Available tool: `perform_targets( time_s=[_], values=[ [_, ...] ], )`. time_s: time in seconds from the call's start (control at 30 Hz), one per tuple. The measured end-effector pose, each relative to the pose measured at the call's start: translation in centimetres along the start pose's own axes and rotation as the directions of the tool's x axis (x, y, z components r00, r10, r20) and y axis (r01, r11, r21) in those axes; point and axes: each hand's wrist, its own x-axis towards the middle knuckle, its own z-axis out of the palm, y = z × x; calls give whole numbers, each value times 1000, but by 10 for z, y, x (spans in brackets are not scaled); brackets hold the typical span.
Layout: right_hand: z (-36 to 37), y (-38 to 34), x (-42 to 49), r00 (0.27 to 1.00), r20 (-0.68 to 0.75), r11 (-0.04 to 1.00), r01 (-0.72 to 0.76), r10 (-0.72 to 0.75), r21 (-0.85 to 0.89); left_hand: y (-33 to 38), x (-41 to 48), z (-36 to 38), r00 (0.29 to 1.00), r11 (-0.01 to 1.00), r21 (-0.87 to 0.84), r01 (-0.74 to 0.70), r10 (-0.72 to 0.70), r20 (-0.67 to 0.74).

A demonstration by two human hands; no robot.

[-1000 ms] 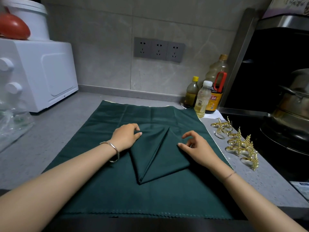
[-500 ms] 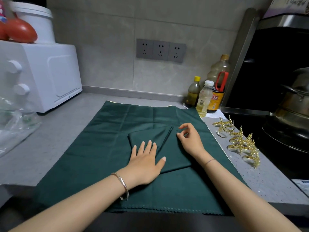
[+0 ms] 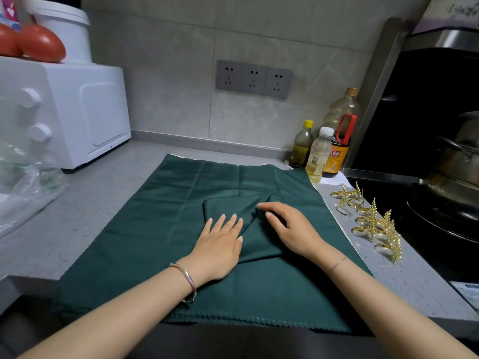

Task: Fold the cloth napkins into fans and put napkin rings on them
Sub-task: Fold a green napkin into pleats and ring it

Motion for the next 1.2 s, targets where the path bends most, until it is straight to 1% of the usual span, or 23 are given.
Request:
perform_targets(
  time_s=[0.07,0.13,0.2,0.27,0.53,0.8,0.87,0.9,0.97,1.03,1.1,1.13,1.2],
  values=[
    [3,-3,-2,981,179,996,80,-72,-37,1,0,2,1000,1000,0,9,-9,-10],
    [7,-4,-1,939,333,984,127,-80,-122,1,0,3,1000,1000,2,15,-15,-17],
    [11,-2,2,898,437,970,149,-52,-191,1,1,4,999,1000,-2,16,-16,-28],
    [13,2,6,873,488,968,127,-4,-218,0,1,5,999,1000,-8,16,-16,-40],
    [12,27,32,865,484,968,-7,132,-251,0,0,10,996,999,-53,7,-11,-84],
    [12,45,53,865,439,955,-136,244,-263,1,-3,11,995,998,-54,16,-22,-100],
    [8,42,52,891,382,964,-178,244,-199,0,-2,12,995,998,-52,17,-22,-98],
    [3,37,49,918,335,974,-168,212,-154,0,-2,12,995,999,-51,17,-21,-96],
    [-10,24,38,967,240,993,-69,90,-96,-1,-1,13,994,999,-50,16,-21,-103],
    [-26,6,19,976,208,992,83,-62,-92,-1,-1,13,994,999,-49,10,-16,-106],
    [-40,-6,0,941,278,959,239,-191,-152,-1,-1,14,994,999,-51,9,-15,-108],
    [-45,-9,-9,919,334,935,290,-211,-206,-1,-1,14,994,999,-54,9,-15,-109],
    [-51,-7,-21,882,422,875,361,-208,-323,-1,-2,13,994,998,-59,7,-14,-113]
  ],
)
